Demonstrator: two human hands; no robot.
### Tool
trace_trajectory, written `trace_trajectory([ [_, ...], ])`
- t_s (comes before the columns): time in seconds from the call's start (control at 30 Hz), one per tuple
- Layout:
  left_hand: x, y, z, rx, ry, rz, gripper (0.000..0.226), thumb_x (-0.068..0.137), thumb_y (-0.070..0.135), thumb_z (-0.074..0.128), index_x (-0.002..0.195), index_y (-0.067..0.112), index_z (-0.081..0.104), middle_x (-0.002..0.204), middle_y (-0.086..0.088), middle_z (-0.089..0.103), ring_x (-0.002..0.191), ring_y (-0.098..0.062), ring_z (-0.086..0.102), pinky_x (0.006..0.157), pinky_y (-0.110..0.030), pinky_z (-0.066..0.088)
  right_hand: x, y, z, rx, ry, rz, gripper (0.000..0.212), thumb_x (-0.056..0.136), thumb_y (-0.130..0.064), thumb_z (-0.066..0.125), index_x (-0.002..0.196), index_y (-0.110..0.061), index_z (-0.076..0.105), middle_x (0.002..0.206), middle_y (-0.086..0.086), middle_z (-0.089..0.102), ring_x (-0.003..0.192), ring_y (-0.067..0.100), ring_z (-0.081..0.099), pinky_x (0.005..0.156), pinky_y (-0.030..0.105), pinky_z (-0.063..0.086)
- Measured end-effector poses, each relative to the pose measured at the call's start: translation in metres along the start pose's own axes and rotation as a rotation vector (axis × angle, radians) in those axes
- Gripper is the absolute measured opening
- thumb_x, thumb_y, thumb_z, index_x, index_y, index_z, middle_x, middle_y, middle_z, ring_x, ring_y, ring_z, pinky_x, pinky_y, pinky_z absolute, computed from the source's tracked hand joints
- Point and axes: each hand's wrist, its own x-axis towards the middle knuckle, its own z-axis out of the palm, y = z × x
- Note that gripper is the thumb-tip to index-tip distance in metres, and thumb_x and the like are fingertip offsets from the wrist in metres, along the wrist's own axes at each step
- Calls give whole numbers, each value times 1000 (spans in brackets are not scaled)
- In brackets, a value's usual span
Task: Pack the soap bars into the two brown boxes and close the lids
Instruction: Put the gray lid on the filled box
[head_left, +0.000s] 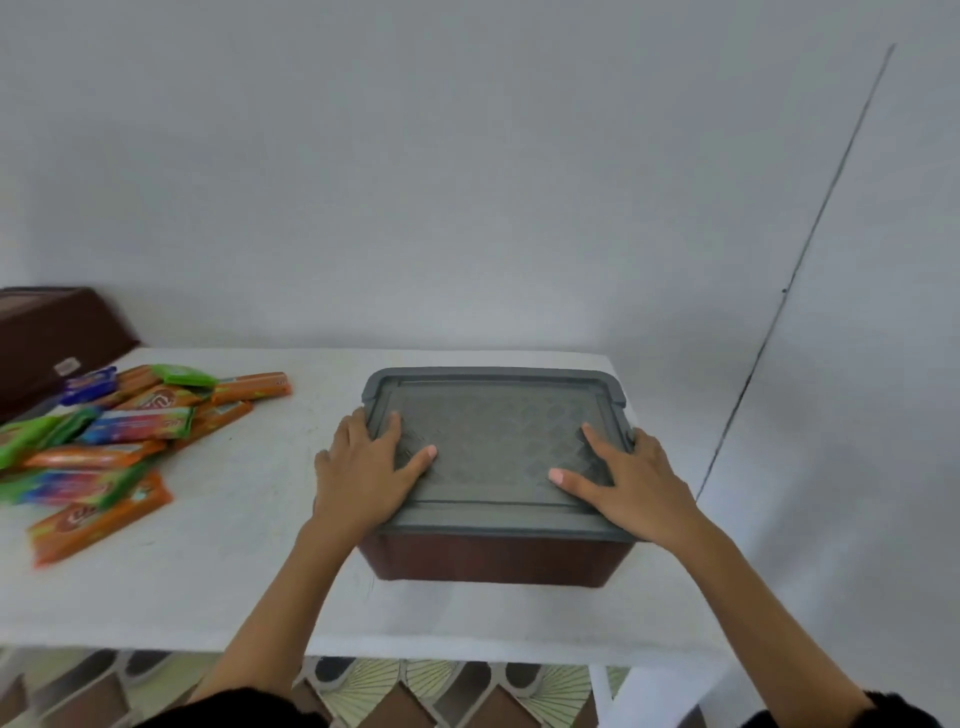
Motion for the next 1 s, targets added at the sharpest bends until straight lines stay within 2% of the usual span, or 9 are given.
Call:
trace_trajectory([
  [0.07,-3,0,3,43,3,-6,69,90,62,27,149,27,16,157,-13,6,142,-31,16,112,-47,23,-2,-1,4,7,32,20,77,81,-70,39,147,-39,13,157,11,-4,146,29,-1,114,47,20],
  [0.13,-2,0,2,64,-13,-14,69,90,63,25,149,29,13,157,-12,4,142,-31,17,112,-46,23,0,1,7,42,70,46,67,85,-66,37,145,-43,19,157,14,-4,145,33,5,113,49,22],
  [0.23,1,-1,-1,68,-54,-15,69,89,66,24,149,34,8,158,-10,-1,144,-31,11,112,-48,21,11,11,6,190,76,56,48,92,-53,40,139,-47,32,152,16,21,134,36,34,109,45,31],
  [0.33,5,-4,-6,-1,-119,-46,70,85,71,28,146,42,9,158,-11,-7,145,-35,-3,112,-55,18,17,17,1,455,36,31,42,91,-36,54,132,-40,47,146,9,39,130,30,40,110,40,33],
  [0.4,9,-6,-10,-75,-156,-69,70,83,72,34,145,46,13,157,-13,-4,144,-38,1,111,-54,20,18,16,-4,533,1,33,43,89,-30,59,131,-35,51,146,8,40,129,29,42,111,37,33],
  [0.53,12,-11,-18,-125,-180,-69,70,81,70,43,143,47,19,151,-17,18,135,-40,23,109,-47,26,20,11,-3,453,26,66,45,89,-31,59,133,-35,48,148,9,36,135,31,33,113,44,28],
  [0.77,19,-9,-15,-259,-107,-121,80,73,64,62,142,42,28,147,-13,30,133,-37,29,108,-47,28,15,-4,5,224,182,111,49,92,-30,53,138,-40,39,145,15,28,129,35,38,107,44,35],
  [0.93,18,-3,-12,-254,-32,-136,77,75,56,66,142,38,32,148,-12,30,133,-38,28,108,-50,27,4,-22,16,-35,259,77,48,98,-18,37,141,-40,34,153,16,13,134,36,26,109,48,26],
  [1.0,18,-2,-12,-225,-28,-122,77,75,58,64,142,37,31,149,-12,28,133,-38,29,109,-50,27,1,-22,17,-107,246,39,48,100,-23,32,144,-39,27,156,16,5,138,36,20,109,48,26],
])
